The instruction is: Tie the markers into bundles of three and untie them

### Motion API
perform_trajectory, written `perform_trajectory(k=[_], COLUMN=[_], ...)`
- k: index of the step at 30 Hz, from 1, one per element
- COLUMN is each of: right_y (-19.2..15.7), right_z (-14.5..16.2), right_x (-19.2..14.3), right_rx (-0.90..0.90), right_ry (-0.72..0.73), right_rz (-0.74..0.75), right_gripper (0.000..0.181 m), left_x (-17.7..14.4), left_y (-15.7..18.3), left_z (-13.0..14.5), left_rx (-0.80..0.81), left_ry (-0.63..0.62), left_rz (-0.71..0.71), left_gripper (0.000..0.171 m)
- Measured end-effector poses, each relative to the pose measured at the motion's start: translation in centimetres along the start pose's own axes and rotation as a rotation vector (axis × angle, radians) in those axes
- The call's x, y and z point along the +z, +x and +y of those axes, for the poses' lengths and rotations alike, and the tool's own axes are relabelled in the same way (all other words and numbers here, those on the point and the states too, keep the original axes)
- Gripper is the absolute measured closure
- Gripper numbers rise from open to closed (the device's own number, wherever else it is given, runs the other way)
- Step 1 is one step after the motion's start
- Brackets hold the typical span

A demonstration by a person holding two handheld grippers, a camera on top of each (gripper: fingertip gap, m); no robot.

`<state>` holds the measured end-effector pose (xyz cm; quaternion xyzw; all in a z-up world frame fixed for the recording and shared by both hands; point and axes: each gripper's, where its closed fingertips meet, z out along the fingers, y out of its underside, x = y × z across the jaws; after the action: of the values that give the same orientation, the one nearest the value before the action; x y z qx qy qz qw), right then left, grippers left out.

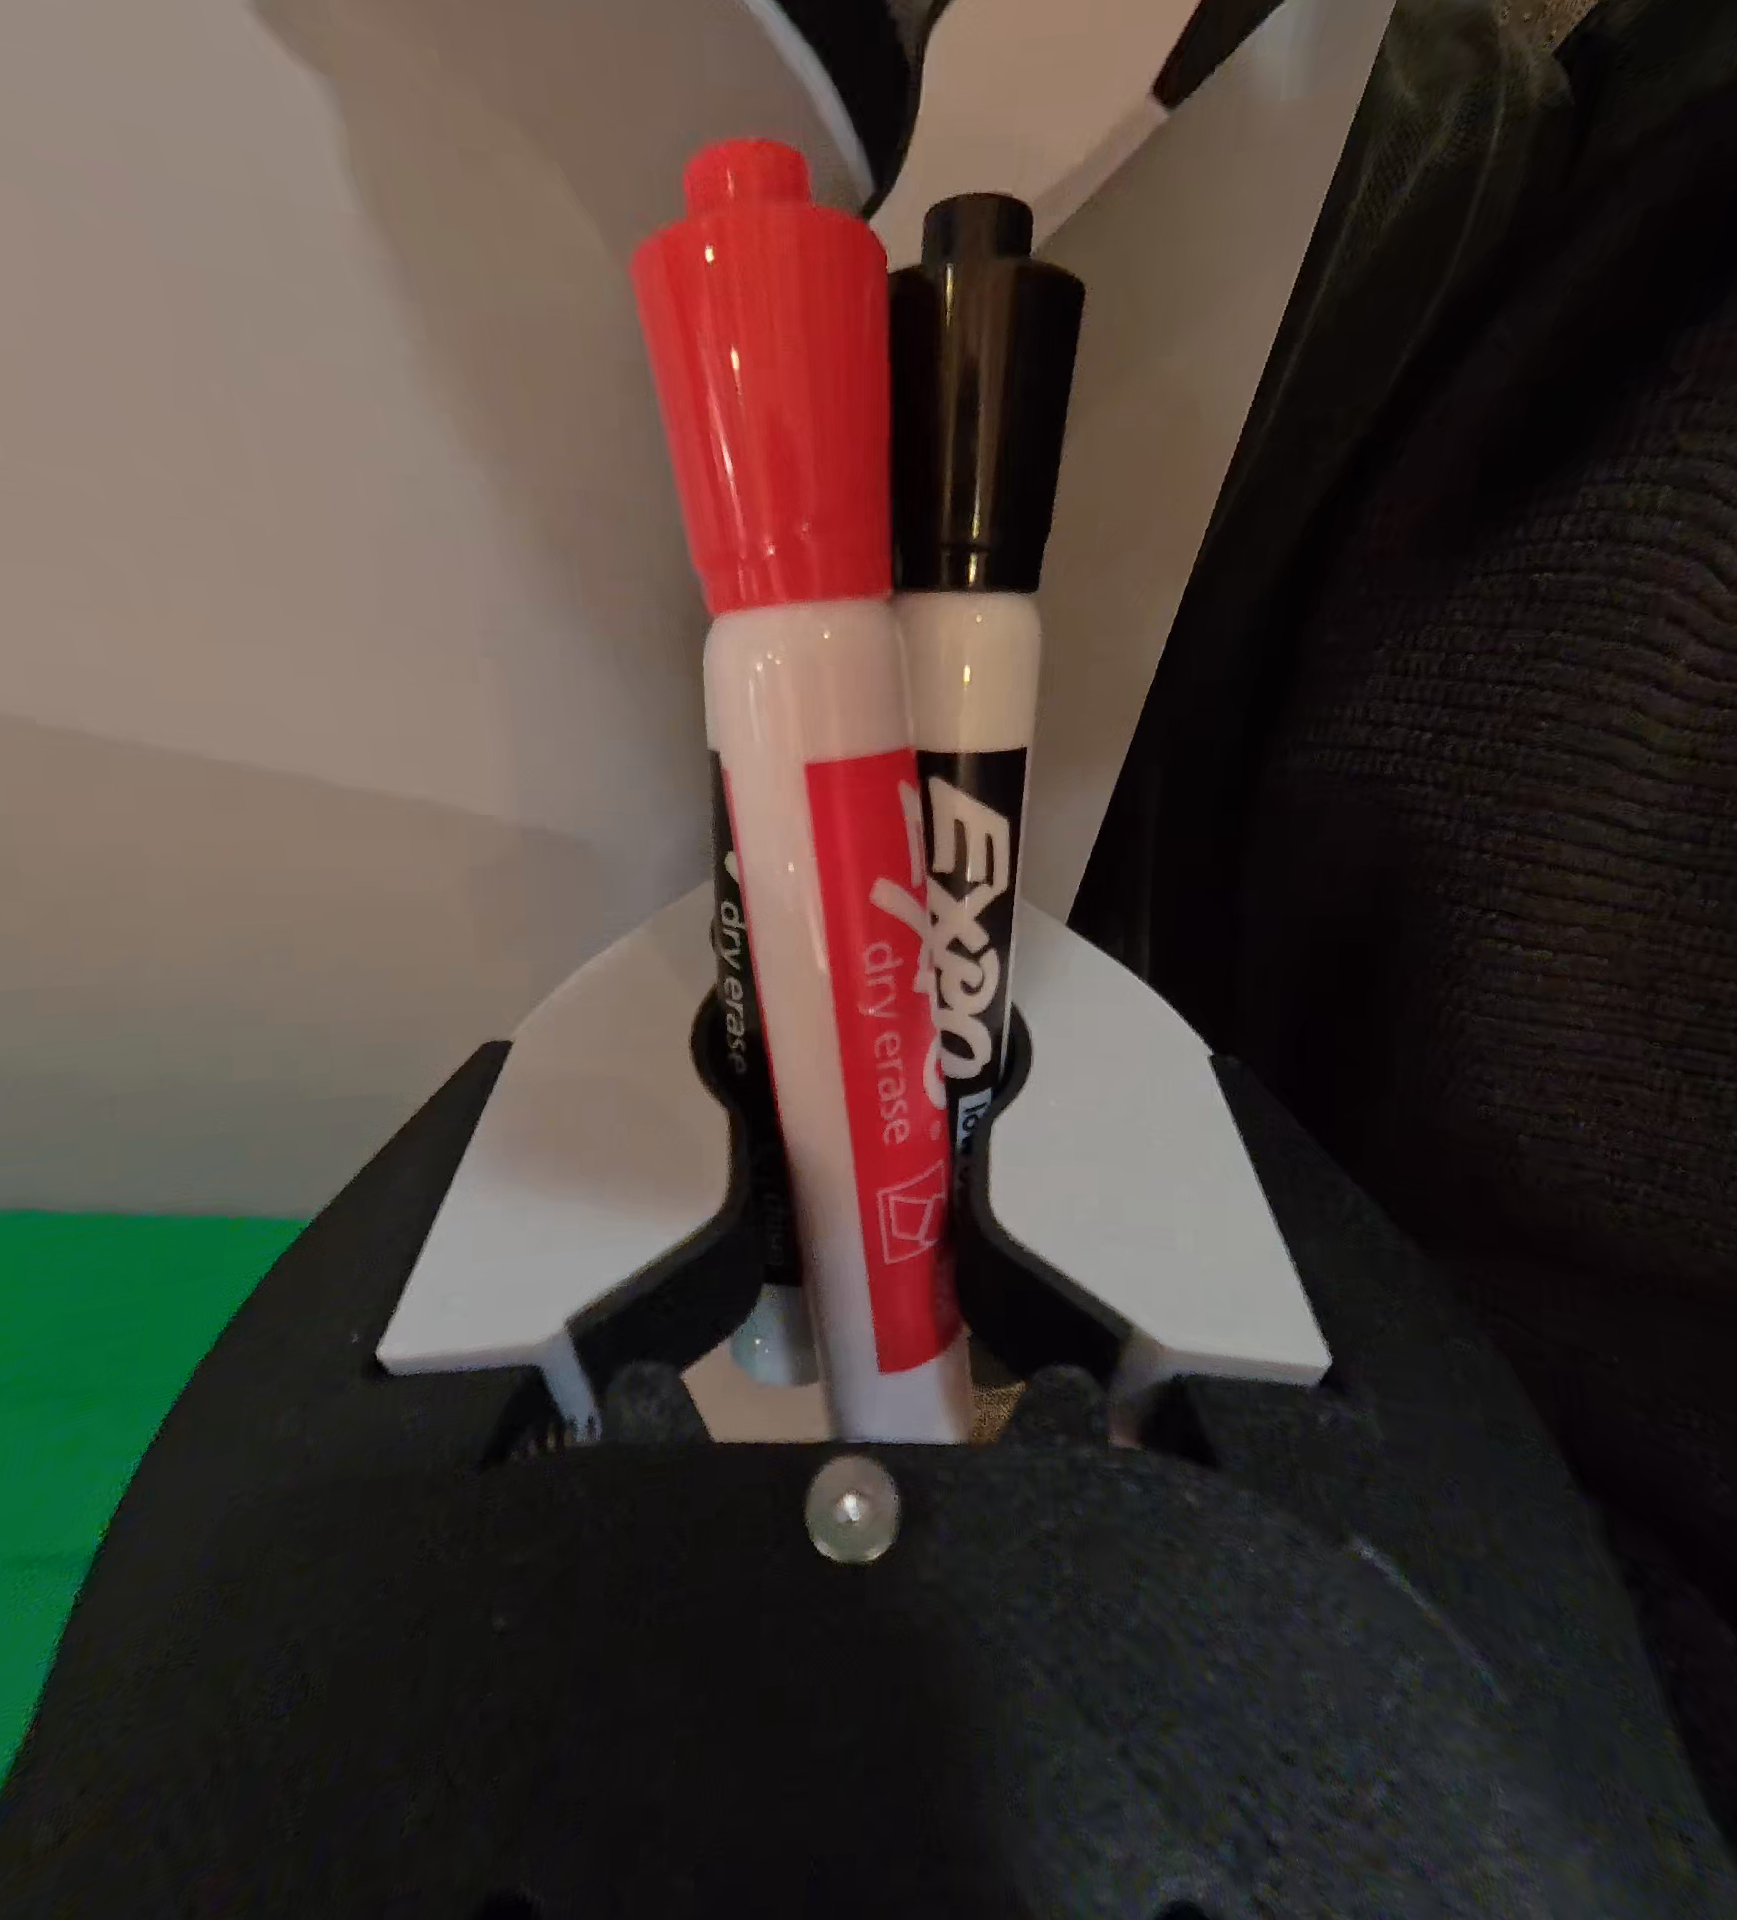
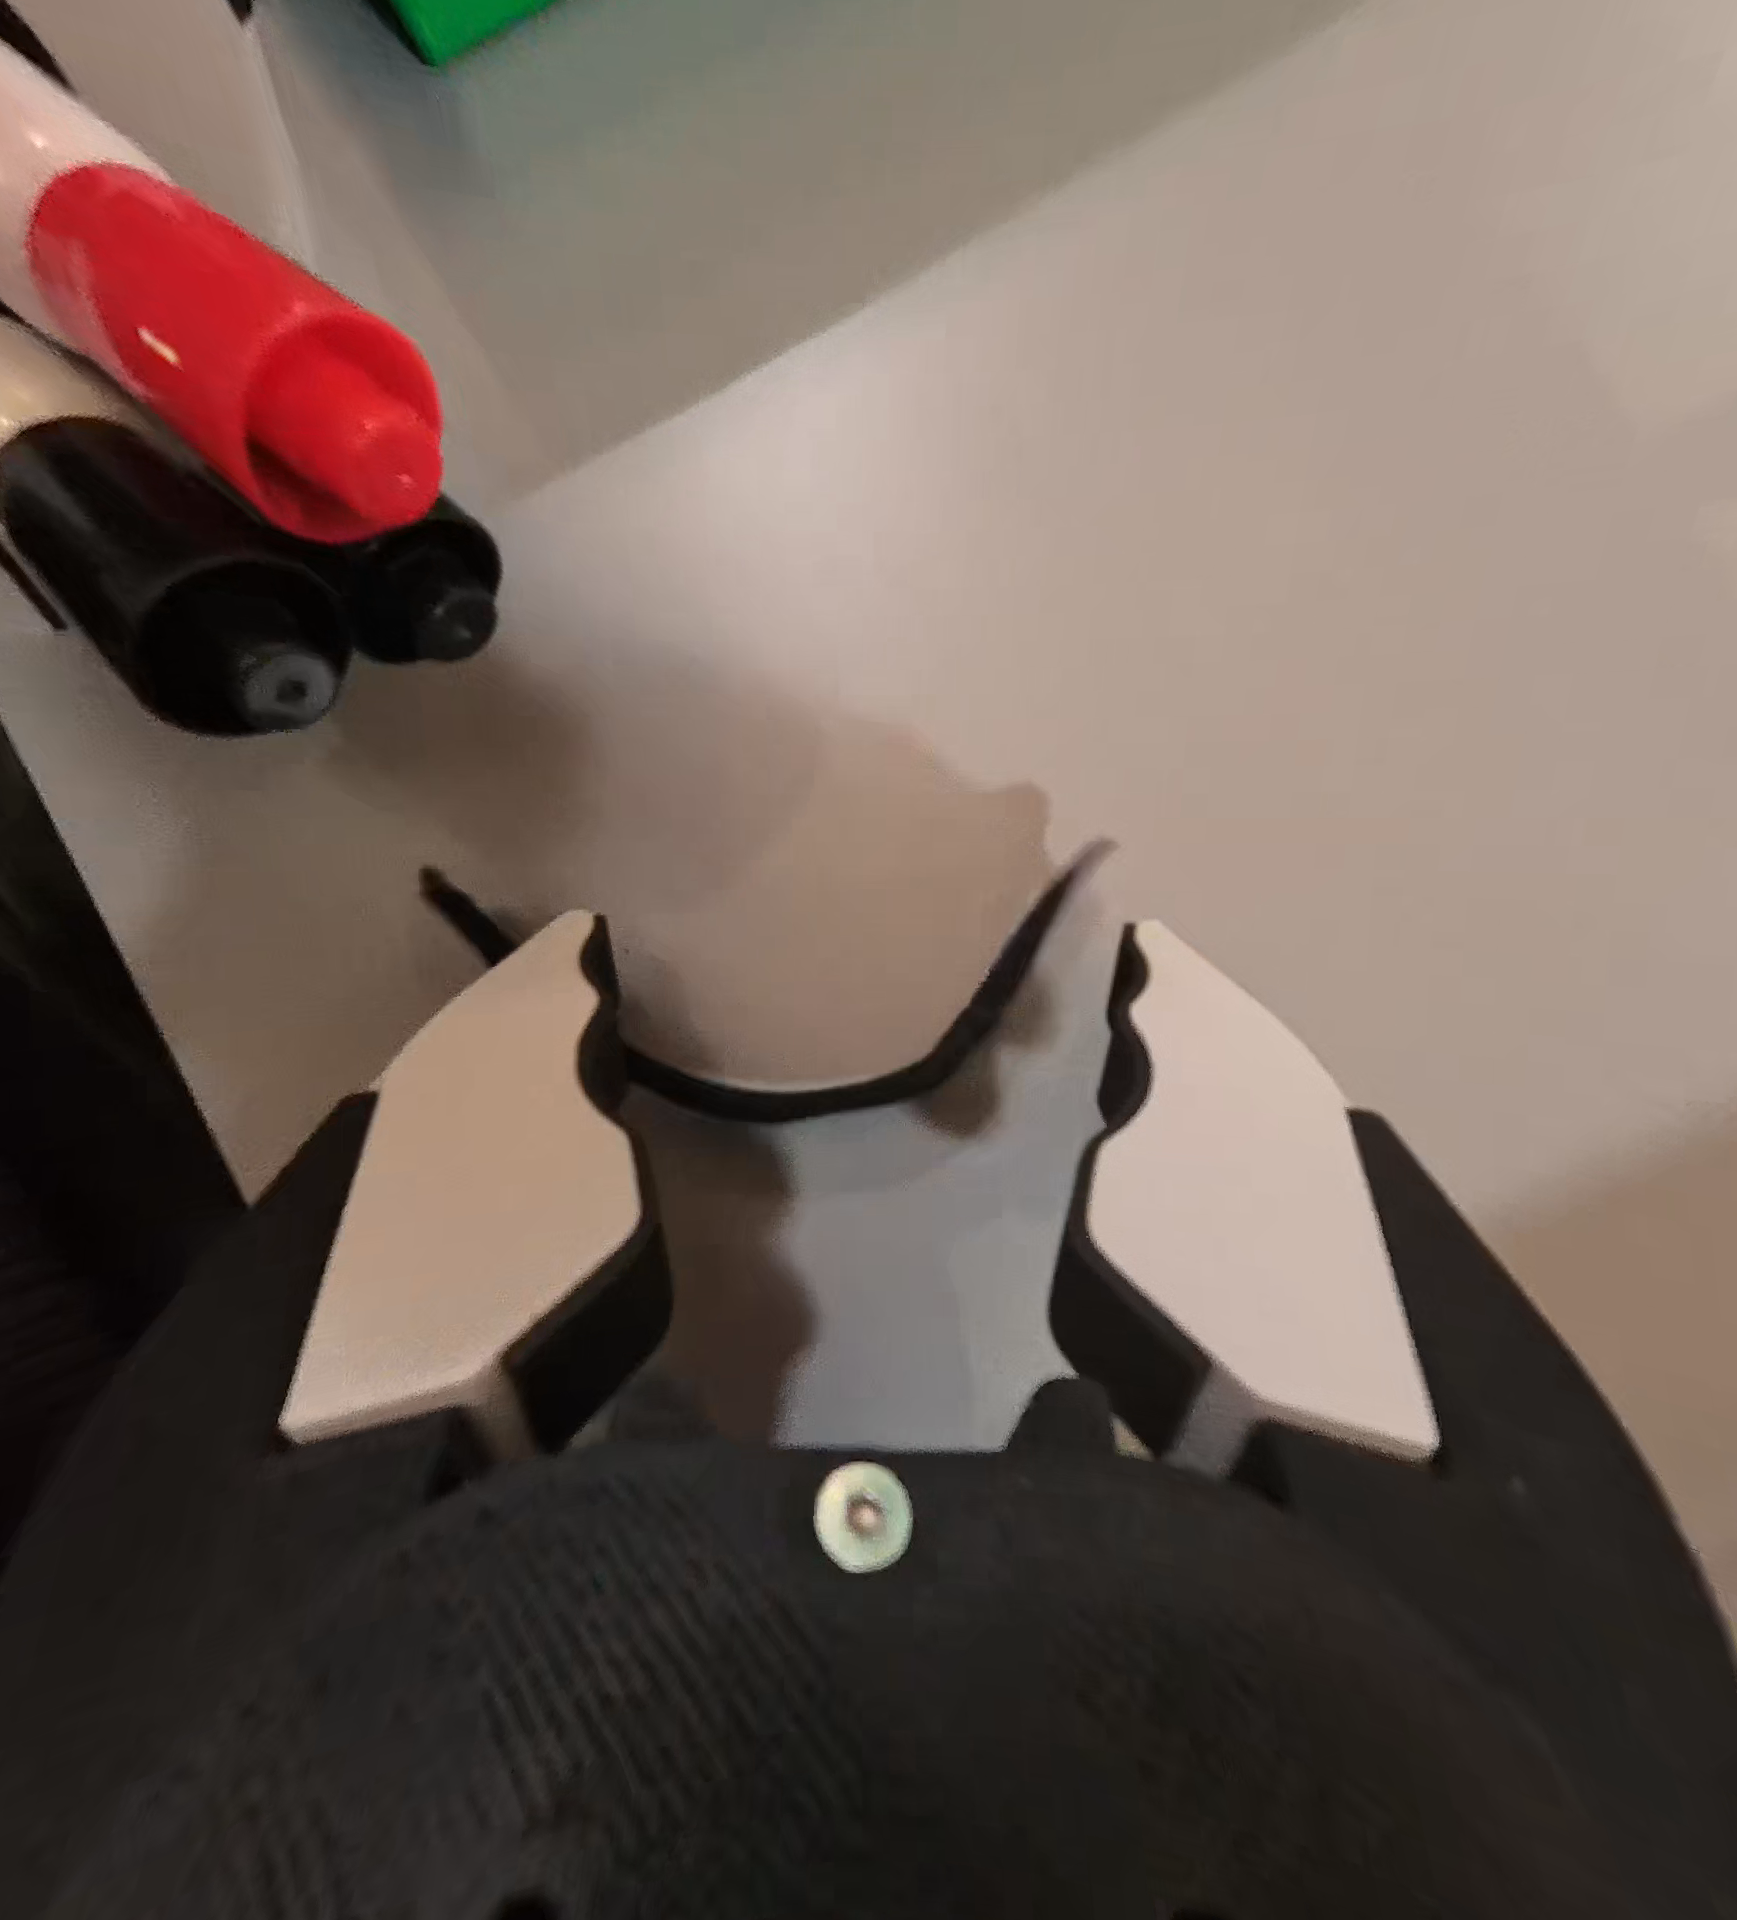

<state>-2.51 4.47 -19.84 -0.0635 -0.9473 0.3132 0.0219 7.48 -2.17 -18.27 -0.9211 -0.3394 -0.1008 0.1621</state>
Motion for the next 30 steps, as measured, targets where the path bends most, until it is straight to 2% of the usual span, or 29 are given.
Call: perform_trajectory(k=[5, 9, 10, 11, 13, 15, 17, 18, 23, 26, 30], right_y=[0.1, -0.4, -0.8, -1.5, -2.5, -1.8, -0.9, -1.0, -1.8, -2.4, -2.3], right_z=[-1.2, -1.3, -1.6, -1.7, -0.9, -0.2, -0.6, -1.0, -1.2, -0.3, -0.6], right_x=[-2.9, -4.4, -4.3, -4.0, -2.9, -1.8, -1.8, -2.1, -1.4, -0.5, 0.1], right_rx=[-0.053, -0.01, -0.002, -0.001, -0.052, -0.138, -0.207, -0.2, -0.07, -0.084, -0.161], right_ry=[0.154, 0.237, 0.251, 0.241, 0.152, 0.1, 0.124, 0.15, 0.158, 0.118, 0.103], right_rz=[0.032, -0.041, -0.073, -0.106, -0.135, -0.043, 0.057, 0.059, -0.067, -0.104, -0.053], right_gripper=[0.09, 0.081, 0.092, 0.1, 0.099, 0.097, 0.098, 0.097, 0.079, 0.07, 0.073], left_x=[-0.5, -0.4, -0.4, -0.4, -0.4, -0.5, -0.6, -0.6, -0.6, -0.6, -0.6], left_y=[-0.2, -0.3, -0.3, -0.2, -0.1, -0.2, -0.2, -0.2, -0.2, -0.1, -0.1], left_z=[0.5, 0.7, 0.7, 0.7, 0.8, 0.7, 0.7, 0.8, 0.8, 0.8, 0.8], left_rx=[-0.018, -0.022, -0.022, -0.021, -0.019, -0.019, -0.022, -0.024, -0.024, -0.022, -0.02], left_ry=[0.015, 0.017, 0.017, 0.016, 0.012, 0.013, 0.017, 0.015, 0.012, 0.008, 0.007], left_rz=[-0.006, -0.001, 0.0, 0.003, 0.006, 0.002, 0.0, -0.002, -0.002, -0.003, -0.002], left_gripper=[0.127, 0.127, 0.127, 0.127, 0.127, 0.127, 0.127, 0.127, 0.127, 0.127, 0.127])
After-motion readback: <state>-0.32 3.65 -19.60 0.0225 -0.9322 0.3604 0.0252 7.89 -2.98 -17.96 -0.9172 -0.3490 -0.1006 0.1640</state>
